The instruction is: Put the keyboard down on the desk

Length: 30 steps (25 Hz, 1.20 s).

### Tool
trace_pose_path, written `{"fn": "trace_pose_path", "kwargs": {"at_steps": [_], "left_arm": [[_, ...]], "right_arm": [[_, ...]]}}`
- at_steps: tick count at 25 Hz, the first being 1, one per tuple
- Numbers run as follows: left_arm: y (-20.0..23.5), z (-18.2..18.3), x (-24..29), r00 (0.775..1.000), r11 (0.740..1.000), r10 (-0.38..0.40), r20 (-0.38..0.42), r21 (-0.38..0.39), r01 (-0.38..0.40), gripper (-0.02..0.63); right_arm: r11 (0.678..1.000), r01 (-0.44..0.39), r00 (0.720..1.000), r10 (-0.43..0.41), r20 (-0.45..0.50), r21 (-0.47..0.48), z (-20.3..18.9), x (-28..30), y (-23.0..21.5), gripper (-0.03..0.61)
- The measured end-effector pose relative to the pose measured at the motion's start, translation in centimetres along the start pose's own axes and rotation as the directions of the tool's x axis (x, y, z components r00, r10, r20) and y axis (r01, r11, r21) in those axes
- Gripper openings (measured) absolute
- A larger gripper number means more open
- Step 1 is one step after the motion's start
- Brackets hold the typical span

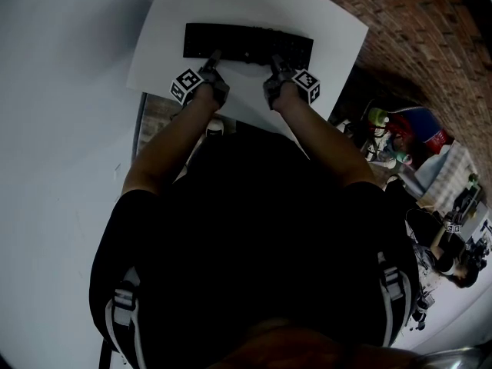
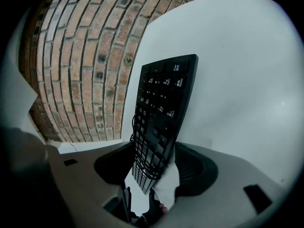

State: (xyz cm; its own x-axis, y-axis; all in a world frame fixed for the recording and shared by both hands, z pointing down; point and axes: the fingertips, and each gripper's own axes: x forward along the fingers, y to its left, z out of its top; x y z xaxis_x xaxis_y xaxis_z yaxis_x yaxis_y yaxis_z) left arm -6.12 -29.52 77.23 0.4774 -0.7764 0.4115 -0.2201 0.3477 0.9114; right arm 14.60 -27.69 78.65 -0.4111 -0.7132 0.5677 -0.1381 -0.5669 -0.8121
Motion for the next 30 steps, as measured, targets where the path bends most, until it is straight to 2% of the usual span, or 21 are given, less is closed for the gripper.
{"fn": "trace_pose_path", "kwargs": {"at_steps": [16,24,30], "left_arm": [[-2.3,0.3,-1.1,0.999,0.998,-0.046,0.016,0.034,0.046,0.287],[-3.5,1.0,-2.5,0.997,0.995,-0.070,0.028,0.075,0.067,0.287],[-3.7,0.8,-3.5,0.997,0.993,-0.076,0.025,0.096,0.073,0.287]], "right_arm": [[0.998,-0.012,1.000,0.011,-0.015,-0.056,0.1,-2.4,0.6,0.256],[0.997,-0.034,0.999,0.033,-0.009,-0.067,0.1,-3.4,1.3,0.256],[0.992,-0.047,0.999,0.046,-0.012,-0.115,-0.2,-3.9,2.3,0.256]]}}
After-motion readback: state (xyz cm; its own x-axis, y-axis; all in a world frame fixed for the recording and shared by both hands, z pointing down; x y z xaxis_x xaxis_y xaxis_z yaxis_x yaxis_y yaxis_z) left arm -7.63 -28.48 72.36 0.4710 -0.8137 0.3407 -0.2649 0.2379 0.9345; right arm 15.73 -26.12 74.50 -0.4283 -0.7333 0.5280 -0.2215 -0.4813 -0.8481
